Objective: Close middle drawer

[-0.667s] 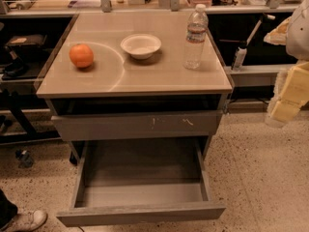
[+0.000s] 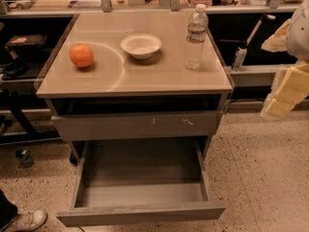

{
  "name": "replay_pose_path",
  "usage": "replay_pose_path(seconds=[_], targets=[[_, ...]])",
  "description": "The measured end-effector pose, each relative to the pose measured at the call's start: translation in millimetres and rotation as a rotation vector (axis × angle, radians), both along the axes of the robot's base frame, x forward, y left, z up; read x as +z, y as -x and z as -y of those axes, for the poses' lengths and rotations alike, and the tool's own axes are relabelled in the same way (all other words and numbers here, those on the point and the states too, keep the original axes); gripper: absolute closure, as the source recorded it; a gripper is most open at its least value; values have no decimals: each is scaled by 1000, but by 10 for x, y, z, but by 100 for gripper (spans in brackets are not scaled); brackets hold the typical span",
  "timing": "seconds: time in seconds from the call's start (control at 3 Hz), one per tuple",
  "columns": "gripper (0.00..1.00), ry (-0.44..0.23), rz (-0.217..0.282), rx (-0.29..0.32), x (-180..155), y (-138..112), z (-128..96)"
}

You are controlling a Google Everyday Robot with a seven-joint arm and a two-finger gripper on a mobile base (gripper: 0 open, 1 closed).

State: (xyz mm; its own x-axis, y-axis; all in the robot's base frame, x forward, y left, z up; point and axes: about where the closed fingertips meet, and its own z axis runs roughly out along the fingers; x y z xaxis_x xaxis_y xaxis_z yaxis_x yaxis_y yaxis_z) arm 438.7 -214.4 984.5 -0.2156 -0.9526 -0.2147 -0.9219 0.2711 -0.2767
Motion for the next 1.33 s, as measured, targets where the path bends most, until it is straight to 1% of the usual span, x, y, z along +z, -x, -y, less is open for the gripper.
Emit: replay_pose_path(seconds=[0.67, 1.0, 1.33], targets=[[65, 0, 0, 0, 0, 0, 0], [87, 0, 0, 0, 0, 0, 0], [100, -3, -7, 6, -61, 58, -29]])
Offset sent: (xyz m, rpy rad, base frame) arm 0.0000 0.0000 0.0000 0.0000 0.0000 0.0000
